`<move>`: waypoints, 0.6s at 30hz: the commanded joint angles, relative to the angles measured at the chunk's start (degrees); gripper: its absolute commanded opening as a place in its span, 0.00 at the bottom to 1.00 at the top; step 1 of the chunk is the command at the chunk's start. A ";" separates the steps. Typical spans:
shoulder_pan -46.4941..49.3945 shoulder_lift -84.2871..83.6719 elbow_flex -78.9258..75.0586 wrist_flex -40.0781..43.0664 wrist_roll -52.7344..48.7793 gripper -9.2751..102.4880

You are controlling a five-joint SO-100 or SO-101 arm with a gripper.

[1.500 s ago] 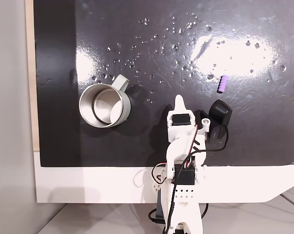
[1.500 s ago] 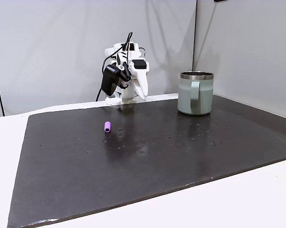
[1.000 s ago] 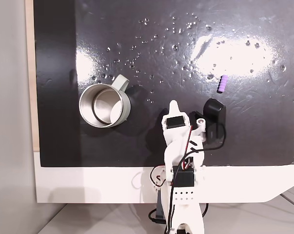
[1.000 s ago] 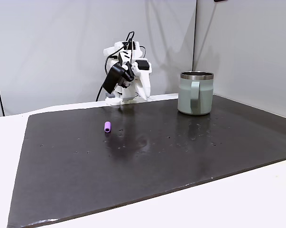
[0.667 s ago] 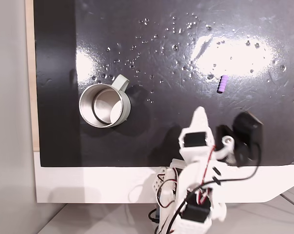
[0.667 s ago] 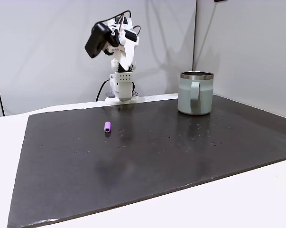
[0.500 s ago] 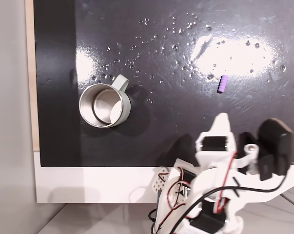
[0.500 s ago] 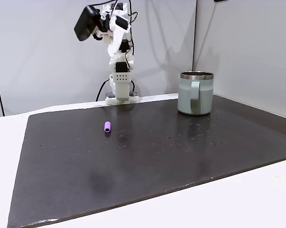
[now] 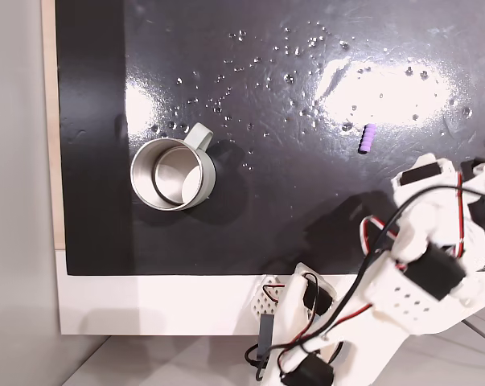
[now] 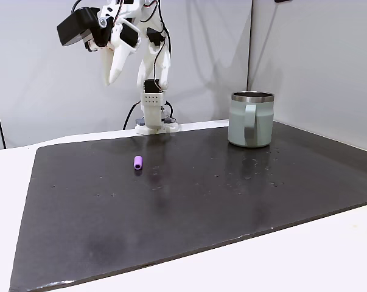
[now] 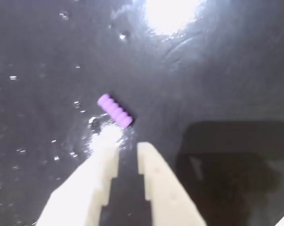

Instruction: Grasp a pengrip and put it in the cup.

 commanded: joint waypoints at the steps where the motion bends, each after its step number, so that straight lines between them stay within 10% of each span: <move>1: 0.97 -5.19 -4.57 -4.39 -4.13 0.08; 18: -2.90 -22.94 -9.40 -10.37 -19.07 0.10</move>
